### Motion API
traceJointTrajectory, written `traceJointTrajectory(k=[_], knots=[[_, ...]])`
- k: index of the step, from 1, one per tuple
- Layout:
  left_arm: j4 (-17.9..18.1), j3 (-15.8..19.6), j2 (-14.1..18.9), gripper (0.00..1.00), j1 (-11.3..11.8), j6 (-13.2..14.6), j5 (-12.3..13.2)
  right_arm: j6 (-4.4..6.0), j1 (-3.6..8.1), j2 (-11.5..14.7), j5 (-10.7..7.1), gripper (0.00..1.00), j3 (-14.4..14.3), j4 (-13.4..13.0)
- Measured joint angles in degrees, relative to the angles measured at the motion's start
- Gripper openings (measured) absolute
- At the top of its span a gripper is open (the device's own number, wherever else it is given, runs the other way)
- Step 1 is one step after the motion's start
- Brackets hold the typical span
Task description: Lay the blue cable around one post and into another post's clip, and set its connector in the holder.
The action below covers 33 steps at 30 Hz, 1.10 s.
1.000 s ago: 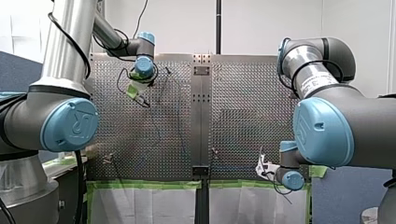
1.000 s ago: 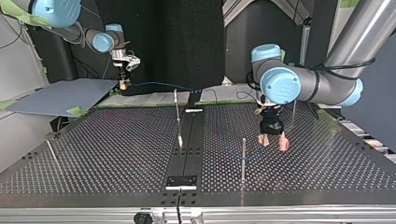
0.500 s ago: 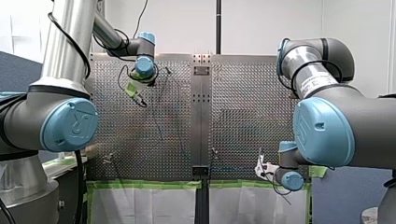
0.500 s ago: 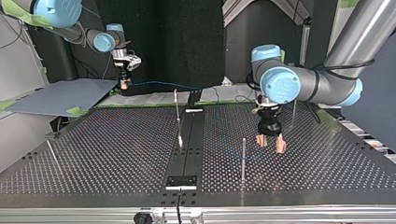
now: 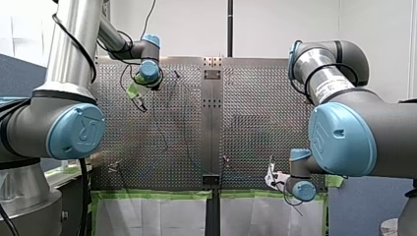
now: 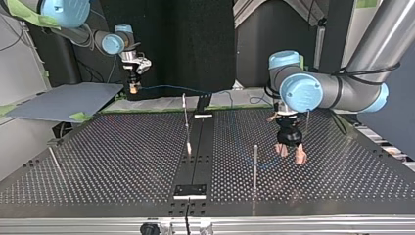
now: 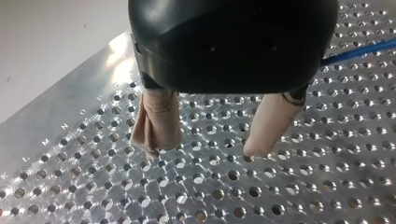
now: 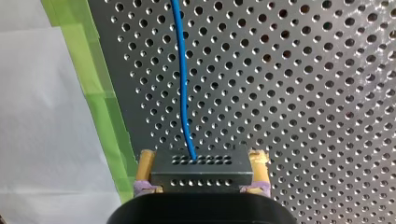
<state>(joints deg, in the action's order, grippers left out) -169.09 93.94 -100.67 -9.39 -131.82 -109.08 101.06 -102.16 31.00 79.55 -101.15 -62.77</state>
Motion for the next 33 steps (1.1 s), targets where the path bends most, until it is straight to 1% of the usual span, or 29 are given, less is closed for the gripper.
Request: traceJointTrajectory(k=[3, 8, 14, 21, 31, 33], knots=[[0.66, 0.0, 0.0, 1.0, 0.4, -0.51, 1.6, 0.02, -0.37, 0.0, 0.29, 0.0, 0.04, 0.09], [0.92, 0.01, 0.0, 1.0, 0.93, -2.92, 4.31, 0.09, -0.84, 0.0, 0.5, 0.0, 0.41, 0.52], [1.04, 0.01, 0.0, 1.0, 1.47, -6.15, 7.19, -0.14, -0.96, -0.02, 0.59, 0.0, 1.17, 1.65], [2.9, 0.01, 0.0, 1.0, 1.77, -9.93, 10.92, -0.28, -1.0, 0.0, 0.65, 0.0, 1.53, 2.3], [3.21, 0.06, 0.0, 1.0, 1.54, -15.18, 16.18, -1.5, -1.36, 0.0, 0.66, 0.0, 2.37, 4.19], [3.21, 0.08, 0.0, 1.0, 1.67, -16.43, 17.43, -1.61, -1.41, 0.0, 0.68, 0.0, 2.43, 4.38]])
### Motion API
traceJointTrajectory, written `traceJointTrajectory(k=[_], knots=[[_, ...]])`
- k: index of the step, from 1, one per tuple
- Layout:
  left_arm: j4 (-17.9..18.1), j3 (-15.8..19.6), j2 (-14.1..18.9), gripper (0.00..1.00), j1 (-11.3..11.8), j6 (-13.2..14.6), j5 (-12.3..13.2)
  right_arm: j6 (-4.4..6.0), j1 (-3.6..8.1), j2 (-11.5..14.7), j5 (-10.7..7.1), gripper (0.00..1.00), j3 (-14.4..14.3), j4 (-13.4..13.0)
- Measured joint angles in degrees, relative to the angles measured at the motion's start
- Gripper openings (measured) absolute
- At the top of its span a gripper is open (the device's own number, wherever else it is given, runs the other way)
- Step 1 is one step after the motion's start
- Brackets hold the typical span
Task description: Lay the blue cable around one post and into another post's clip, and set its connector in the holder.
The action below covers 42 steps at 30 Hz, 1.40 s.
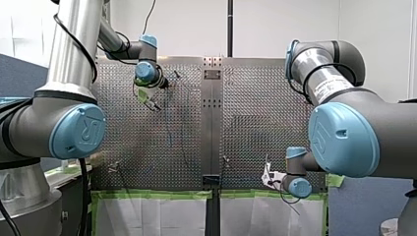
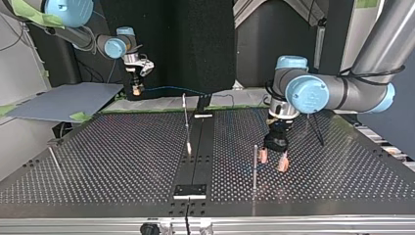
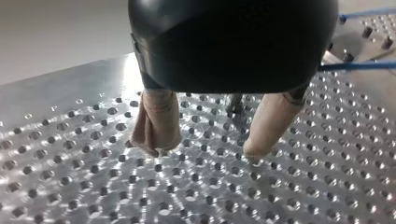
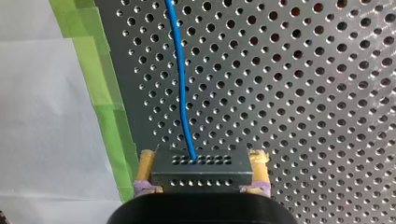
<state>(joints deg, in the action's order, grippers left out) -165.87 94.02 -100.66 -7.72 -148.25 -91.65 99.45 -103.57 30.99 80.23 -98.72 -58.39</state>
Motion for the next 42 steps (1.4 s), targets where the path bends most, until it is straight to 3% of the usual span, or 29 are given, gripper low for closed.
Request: traceJointTrajectory(k=[13, 21, 35, 42], knots=[[0.37, 0.43, 0.0, 1.0, 0.96, -7.59, 7.58, -0.89, -0.59, -0.01, 0.04, 0.0, 0.55, 1.09], [3.28, 2.17, 0.05, 1.0, 1.21, -12.47, 12.04, -1.23, -0.73, -0.01, 0.07, 0.0, 0.58, 1.21], [3.14, 2.9, 2.58, 1.0, 1.91, -20.77, 11.65, -1.53, -0.86, -0.01, 0.11, 0.0, 0.66, 1.34], [0.48, 2.93, 2.79, 1.0, 2.23, -24.56, 10.5, -1.75, -0.91, 0.0, 0.11, 0.0, 0.67, 1.41]])
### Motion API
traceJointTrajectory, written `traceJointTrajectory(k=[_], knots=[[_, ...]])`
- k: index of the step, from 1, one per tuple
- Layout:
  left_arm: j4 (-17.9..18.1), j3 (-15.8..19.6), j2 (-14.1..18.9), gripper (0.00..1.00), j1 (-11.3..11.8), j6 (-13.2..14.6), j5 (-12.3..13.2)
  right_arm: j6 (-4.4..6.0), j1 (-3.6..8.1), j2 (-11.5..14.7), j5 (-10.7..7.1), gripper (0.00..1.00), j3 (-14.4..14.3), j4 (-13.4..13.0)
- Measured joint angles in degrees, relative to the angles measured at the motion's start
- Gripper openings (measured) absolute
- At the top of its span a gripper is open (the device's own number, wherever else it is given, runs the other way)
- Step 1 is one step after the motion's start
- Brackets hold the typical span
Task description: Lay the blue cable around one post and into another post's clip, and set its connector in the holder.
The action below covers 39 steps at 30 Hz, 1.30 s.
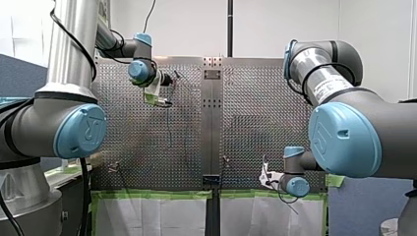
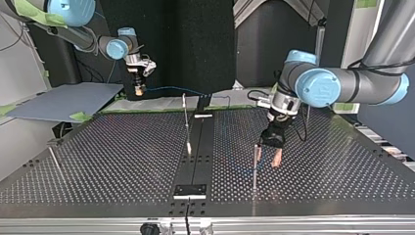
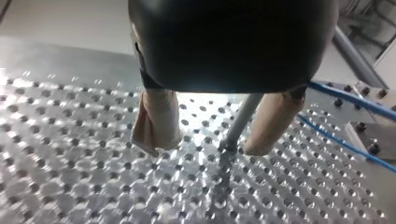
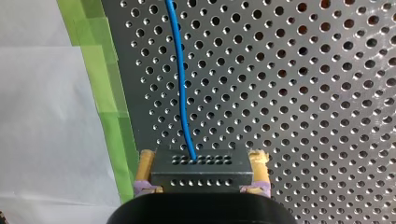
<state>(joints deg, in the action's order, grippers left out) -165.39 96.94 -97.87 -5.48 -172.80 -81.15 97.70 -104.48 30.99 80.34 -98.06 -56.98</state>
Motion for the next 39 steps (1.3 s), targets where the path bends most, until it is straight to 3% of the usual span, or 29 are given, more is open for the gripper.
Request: traceJointTrajectory(k=[5, 16, 27, 39], knots=[[-2.89, 0.01, 0.02, 1.0, 0.3, -1.07, -0.91, -0.03, -0.08, 0.0, 0.0, 0.0, 0.0, 0.02], [-6.34, -0.01, 0.89, 1.0, 0.68, -4.31, -0.2, -0.09, -0.35, -0.03, 0.25, 0.0, 0.0, 0.03], [-9.75, 0.01, 2.3, 1.0, 1.49, -1.24, -1.94, -0.17, -0.42, -0.04, 0.26, 0.0, 0.01, 0.07], [-10.48, 0.06, 5.08, 1.0, 1.06, 0.09, -1.32, -0.18, -0.5, -0.01, 0.26, 0.0, 0.1, 0.06]])
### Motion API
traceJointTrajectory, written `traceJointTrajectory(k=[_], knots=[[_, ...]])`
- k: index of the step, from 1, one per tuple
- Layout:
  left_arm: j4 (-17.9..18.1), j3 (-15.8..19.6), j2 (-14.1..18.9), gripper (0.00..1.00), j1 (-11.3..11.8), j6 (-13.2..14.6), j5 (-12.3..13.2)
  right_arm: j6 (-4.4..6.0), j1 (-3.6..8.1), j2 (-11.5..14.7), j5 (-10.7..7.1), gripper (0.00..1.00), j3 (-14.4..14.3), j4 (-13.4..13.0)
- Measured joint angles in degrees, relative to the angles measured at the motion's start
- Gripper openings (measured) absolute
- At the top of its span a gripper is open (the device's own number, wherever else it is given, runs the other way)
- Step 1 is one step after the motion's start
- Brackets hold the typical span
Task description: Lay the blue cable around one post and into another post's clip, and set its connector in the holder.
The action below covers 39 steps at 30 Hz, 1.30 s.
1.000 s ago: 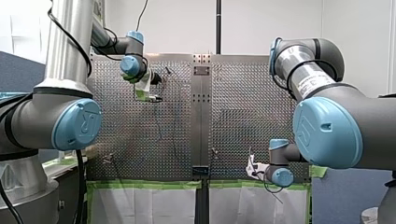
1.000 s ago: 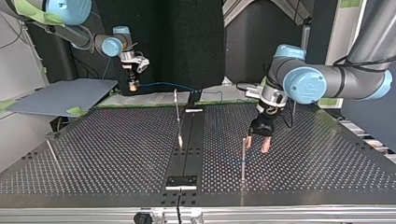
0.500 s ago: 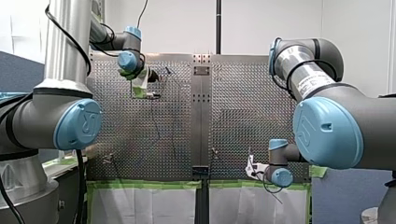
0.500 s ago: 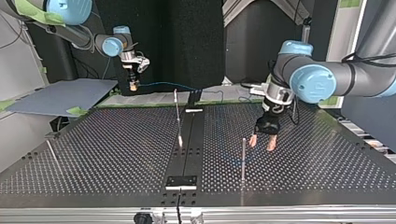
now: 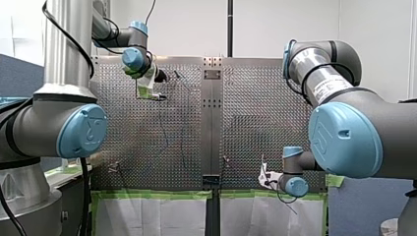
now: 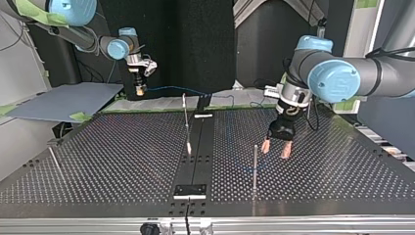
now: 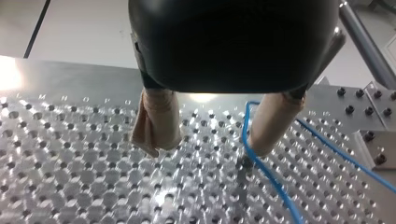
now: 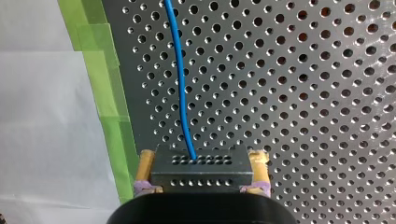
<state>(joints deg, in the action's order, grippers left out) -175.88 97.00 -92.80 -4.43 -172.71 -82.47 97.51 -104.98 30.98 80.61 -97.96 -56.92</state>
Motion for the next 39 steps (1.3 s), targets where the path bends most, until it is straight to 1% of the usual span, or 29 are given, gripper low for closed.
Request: traceJointTrajectory(k=[6, 10, 16, 20, 22, 25, 28, 31, 34, 39], knots=[[-0.28, 0.01, 0.42, 1.0, -0.49, 1.23, 0.65, -0.02, -0.02, -0.02, 0.18, 0.0, 0.2, 0.4], [-1.37, 0.01, 1.01, 1.0, -0.69, 2.36, 0.63, -0.02, -0.02, -0.02, 0.25, 0.0, 0.24, 0.61], [-3.18, 0.01, 2.38, 1.0, -0.83, 4.97, -0.14, -0.09, -0.01, -0.01, 0.28, 0.0, 0.26, 0.78], [-5.3, 0.2, 3.87, 1.0, -0.86, 7.23, -0.6, -0.09, -0.03, -0.01, 0.28, 0.0, 0.27, 0.82], [-5.67, 0.68, 4.7, 1.0, -0.75, 7.61, -0.78, -0.08, -0.05, -0.01, 0.27, 0.0, 0.26, 0.84], [-5.06, 1.96, 6.25, 1.0, -0.38, 7.23, -1.03, -0.04, -0.09, -0.02, 0.26, 0.0, 0.26, 0.89], [-3.68, 3.5, 7.88, 1.0, 0.02, 7.32, -1.8, -0.02, -0.17, -0.01, 0.27, 0.0, 0.26, 0.91], [-2.82, 4.01, 9.02, 1.0, 0.25, 8.58, -3.0, 0.02, -0.24, -0.01, 0.32, 0.0, 0.26, 0.92], [-3.47, 3.14, 9.4, 1.0, 0.37, 10.09, -4.43, 0.07, -0.33, 0.0, 0.34, 0.0, 0.3, 0.91], [-5.96, 0.59, 9.51, 1.0, 0.43, 12.85, -7.16, 0.13, -0.48, -0.02, 0.35, 0.0, 0.38, 0.85]])
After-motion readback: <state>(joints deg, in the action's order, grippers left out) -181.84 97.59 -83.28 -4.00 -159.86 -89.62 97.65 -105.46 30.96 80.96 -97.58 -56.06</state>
